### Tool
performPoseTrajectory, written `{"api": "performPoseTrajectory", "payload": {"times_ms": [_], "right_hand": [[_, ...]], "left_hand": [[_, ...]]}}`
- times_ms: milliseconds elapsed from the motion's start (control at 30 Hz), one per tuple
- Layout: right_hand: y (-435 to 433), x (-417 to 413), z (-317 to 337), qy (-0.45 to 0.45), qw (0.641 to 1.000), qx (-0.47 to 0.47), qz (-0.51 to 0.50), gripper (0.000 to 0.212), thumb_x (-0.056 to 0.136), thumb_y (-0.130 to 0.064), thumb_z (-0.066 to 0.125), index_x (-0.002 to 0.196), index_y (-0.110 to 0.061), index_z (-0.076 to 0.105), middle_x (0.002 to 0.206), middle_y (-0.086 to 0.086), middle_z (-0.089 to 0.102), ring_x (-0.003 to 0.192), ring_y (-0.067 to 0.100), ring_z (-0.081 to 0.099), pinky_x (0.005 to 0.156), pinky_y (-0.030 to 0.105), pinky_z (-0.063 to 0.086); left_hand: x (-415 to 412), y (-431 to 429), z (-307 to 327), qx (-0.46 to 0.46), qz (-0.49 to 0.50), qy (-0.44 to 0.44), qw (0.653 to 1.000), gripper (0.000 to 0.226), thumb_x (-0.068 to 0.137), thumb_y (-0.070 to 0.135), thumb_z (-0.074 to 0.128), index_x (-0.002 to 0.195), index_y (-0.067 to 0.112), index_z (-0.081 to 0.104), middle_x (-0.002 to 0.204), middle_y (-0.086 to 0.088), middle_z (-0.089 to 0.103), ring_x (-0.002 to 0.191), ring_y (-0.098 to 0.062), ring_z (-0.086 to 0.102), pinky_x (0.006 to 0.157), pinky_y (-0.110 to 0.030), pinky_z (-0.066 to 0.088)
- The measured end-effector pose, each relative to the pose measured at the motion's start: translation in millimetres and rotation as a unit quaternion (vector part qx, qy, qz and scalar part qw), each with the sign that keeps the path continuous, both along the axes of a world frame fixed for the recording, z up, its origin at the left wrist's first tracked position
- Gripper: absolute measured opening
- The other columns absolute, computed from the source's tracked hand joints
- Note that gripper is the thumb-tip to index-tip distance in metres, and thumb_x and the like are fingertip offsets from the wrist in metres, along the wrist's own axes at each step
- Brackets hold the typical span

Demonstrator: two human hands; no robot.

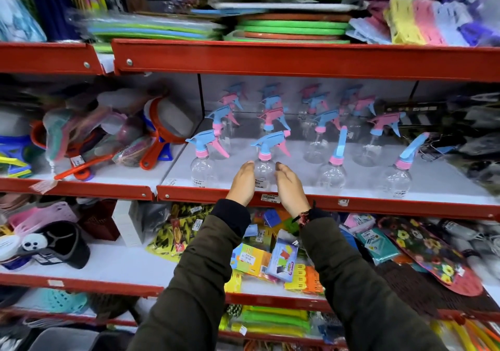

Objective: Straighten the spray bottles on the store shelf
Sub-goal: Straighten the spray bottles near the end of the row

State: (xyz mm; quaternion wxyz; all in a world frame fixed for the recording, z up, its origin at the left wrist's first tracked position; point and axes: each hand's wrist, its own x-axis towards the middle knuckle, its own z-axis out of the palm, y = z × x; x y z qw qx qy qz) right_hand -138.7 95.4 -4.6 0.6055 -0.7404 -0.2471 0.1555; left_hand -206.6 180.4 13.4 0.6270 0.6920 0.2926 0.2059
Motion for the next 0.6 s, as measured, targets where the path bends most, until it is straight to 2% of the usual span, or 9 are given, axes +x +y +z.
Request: {"api": "performPoseTrajectory", "payload": {"times_ms": [100,167,300,433,533,600], "right_hand": [[-4,-3,-7,0.001,1.0,0.005,-0.001,0.045,0.098,-0.015,0.035,0.142,-0.007,0.043,0.148,0.006,0.046,0.13,0.012,0.043,0.103,0.018,0.027],[-6,-3,-11,-0.002,1.0,0.004,-0.001,0.047,0.098,-0.016,0.035,0.144,-0.008,0.041,0.151,0.005,0.043,0.137,0.015,0.041,0.104,0.018,0.025],[-4,-2,-11,-0.001,1.0,0.012,-0.003,0.049,0.098,-0.017,0.035,0.146,-0.009,0.039,0.154,0.005,0.04,0.141,0.017,0.037,0.11,0.021,0.024],[-16,0,-13,0.006,1.0,0.025,-0.005,0.048,0.098,-0.018,0.037,0.145,-0.01,0.04,0.154,0.004,0.04,0.141,0.017,0.037,0.108,0.019,0.023],[-34,0,-16,0.008,0.999,0.042,-0.011,0.046,0.099,-0.017,0.037,0.144,-0.009,0.042,0.153,0.005,0.042,0.14,0.017,0.038,0.108,0.018,0.024],[-46,-1,-16,0.007,0.998,0.055,-0.015,0.045,0.099,-0.017,0.037,0.143,-0.008,0.043,0.151,0.006,0.044,0.139,0.017,0.04,0.11,0.02,0.025]], "left_hand": [[11,8,-13,-0.009,0.003,0.003,1.0,0.054,0.092,0.035,0.026,0.119,-0.002,0.054,0.13,-0.03,0.055,0.127,-0.039,0.049,0.112,-0.051,0.035],[12,7,-18,-0.011,0.002,-0.002,1.0,0.052,0.088,0.039,0.026,0.114,0.007,0.059,0.127,-0.024,0.06,0.124,-0.035,0.053,0.112,-0.05,0.036],[4,-2,-8,-0.002,0.007,-0.01,1.0,0.056,0.09,0.037,0.025,0.123,0.0,0.053,0.133,-0.022,0.056,0.127,-0.033,0.05,0.114,-0.049,0.034],[-9,-17,1,0.006,0.048,-0.034,0.998,0.052,0.099,0.033,0.024,0.145,0.011,0.035,0.153,-0.003,0.036,0.144,-0.016,0.029,0.122,-0.034,0.017],[-13,-29,-5,0.032,0.082,-0.058,0.994,0.052,0.1,0.033,0.025,0.148,0.015,0.03,0.159,0.0,0.027,0.147,-0.013,0.023,0.118,-0.025,0.013],[-16,-39,-7,0.054,0.098,-0.062,0.992,0.051,0.1,0.032,0.024,0.149,0.015,0.028,0.159,0.0,0.026,0.147,-0.013,0.022,0.119,-0.025,0.012]]}}
